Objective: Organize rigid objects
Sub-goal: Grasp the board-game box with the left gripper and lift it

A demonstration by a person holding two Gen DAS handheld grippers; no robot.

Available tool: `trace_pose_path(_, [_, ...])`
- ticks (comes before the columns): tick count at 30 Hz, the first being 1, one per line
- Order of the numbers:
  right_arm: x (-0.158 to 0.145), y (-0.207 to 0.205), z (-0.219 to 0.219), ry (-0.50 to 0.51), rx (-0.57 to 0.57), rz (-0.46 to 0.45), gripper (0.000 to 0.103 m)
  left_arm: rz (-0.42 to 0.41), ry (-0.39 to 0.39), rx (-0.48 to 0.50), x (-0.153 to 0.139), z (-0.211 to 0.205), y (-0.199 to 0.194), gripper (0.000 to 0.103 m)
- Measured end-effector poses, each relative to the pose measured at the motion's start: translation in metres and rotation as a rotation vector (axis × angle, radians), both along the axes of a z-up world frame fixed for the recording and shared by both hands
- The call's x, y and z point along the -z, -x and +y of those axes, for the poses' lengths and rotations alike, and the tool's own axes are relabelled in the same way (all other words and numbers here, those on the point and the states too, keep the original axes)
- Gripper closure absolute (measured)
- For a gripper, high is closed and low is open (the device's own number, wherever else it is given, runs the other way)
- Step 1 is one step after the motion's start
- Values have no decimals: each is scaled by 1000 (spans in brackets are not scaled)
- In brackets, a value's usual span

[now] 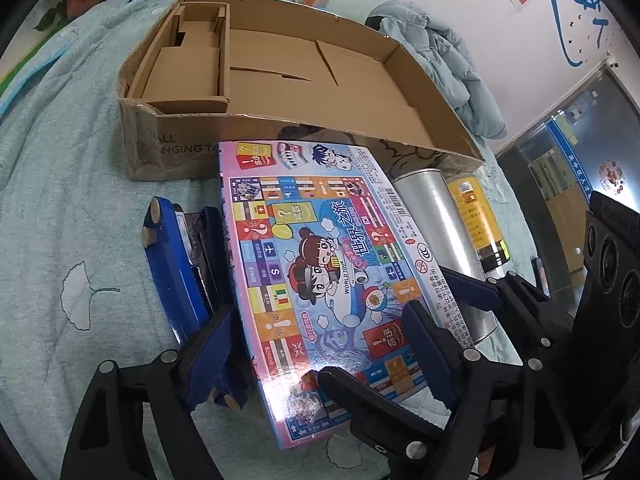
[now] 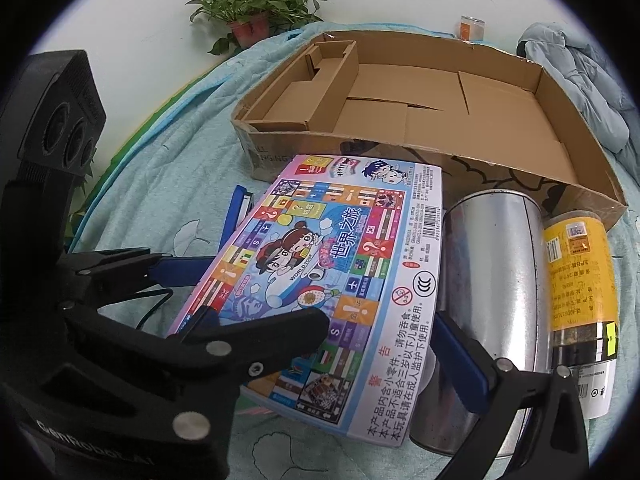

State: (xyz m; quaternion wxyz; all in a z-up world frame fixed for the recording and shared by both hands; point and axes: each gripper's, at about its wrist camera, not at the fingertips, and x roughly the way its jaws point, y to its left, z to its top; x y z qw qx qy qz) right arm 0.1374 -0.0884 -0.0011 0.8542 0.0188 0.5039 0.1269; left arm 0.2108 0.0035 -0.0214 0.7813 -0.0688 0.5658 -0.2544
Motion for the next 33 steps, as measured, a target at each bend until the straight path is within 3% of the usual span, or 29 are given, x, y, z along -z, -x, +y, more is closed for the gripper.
trace_pose_path(13, [-10,11,5,39,18,-81,1,-128,-42,-41,-24,-1,21,37])
trace_pose_path(19, [-31,15,0,33,27,-168,3,-224,-44,-57,-56,-6,27,37])
trace_pose_path(33, [-71,7,-12,47,51,-293,3,-347,-27,-36,-112,-23,12,37])
